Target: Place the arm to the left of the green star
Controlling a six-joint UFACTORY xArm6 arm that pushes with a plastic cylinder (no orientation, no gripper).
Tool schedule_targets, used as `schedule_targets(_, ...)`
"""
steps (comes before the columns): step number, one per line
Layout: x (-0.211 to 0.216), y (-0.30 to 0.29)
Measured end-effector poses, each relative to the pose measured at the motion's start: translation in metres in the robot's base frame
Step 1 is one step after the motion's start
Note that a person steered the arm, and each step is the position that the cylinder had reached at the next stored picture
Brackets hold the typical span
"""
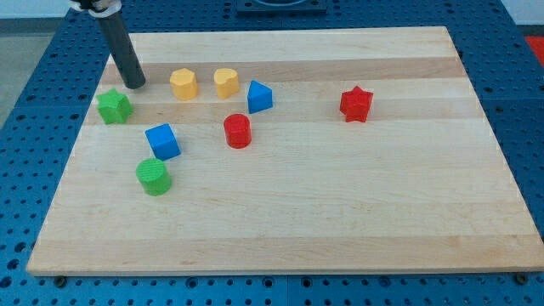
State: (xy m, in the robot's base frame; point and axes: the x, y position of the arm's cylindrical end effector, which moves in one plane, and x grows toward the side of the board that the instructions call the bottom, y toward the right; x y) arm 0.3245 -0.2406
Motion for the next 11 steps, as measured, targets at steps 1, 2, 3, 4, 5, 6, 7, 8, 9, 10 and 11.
schedule_targets(1, 0.008, -0.016)
schedule_targets(2, 0.002, -0.039)
schedule_targets(3, -0.007, -0.053)
schedule_targets(4, -0.009, -0.059)
schedule_targets(5, 0.0, -0.059)
schedule_targets(6, 0.024, -0.059)
schedule_targets(7, 0.056, -0.059)
schedule_targets(8, 0.084, -0.059)
schedule_targets(9, 0.091, -0.059)
schedule_targets(10, 0.09, -0.064)
schedule_targets(11, 0.075, -0.065)
